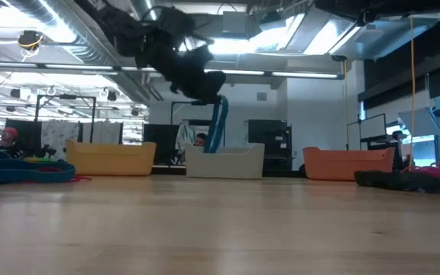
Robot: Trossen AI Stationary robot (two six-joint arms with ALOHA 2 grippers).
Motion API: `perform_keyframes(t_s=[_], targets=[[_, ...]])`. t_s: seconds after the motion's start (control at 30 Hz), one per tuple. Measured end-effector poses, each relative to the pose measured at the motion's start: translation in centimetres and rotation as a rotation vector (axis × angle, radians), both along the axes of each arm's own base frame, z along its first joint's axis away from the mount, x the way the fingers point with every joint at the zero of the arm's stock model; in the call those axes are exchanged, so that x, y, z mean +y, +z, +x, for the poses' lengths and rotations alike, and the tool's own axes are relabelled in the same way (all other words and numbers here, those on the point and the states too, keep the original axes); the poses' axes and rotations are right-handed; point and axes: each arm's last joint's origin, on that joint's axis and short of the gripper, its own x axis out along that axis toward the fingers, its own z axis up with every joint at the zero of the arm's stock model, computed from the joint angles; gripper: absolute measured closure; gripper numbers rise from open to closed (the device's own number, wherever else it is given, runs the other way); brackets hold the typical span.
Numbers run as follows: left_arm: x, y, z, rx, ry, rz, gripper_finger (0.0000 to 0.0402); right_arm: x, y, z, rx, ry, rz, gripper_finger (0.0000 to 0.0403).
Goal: Sort rubber bands into baskets
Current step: Put the blue rubber band into the grey bin
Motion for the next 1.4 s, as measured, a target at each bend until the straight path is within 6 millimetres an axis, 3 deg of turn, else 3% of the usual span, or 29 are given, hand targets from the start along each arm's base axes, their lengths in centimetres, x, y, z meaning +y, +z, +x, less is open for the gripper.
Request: perform_keyframes(t_s=[0.17,0.33,0.53,0.77,1.17,1.4], targets=[[0.8,-1.6,0.1,0.016,0.034,-0.047,0.0375,0.0,0.0,0.0,0.0,0.0,0.0,0.0388],[0.7,-1.7,0.0,0.034,0.035,-0.065,0.0318,0.0,0.0,0.0,0.0,0.0,0.0,0.0388],[-0.7,0.5,-0.8,0.03,0.009,-0.059,0.026,0.0,-0.1,0.0,0.007,0.0,-0.001,0.0388],[-1.7,2.9,-1.8,0.008,-0.014,-0.039,0.0247,0.0,0.0,0.0,0.005,0.0,-0.001,0.0388],[1.8,-0.5,-2.0,0.048,0.108,-0.122,0.0246,0.0,0.0,0.0,-0.002,0.0,-0.003,0.0388],[2.2,-1.4,-2.8,0.063,0.112,-0.261,0.0246,0.0,0.0,0.0,-0.002,-0.004,-0.003,0.0388]])
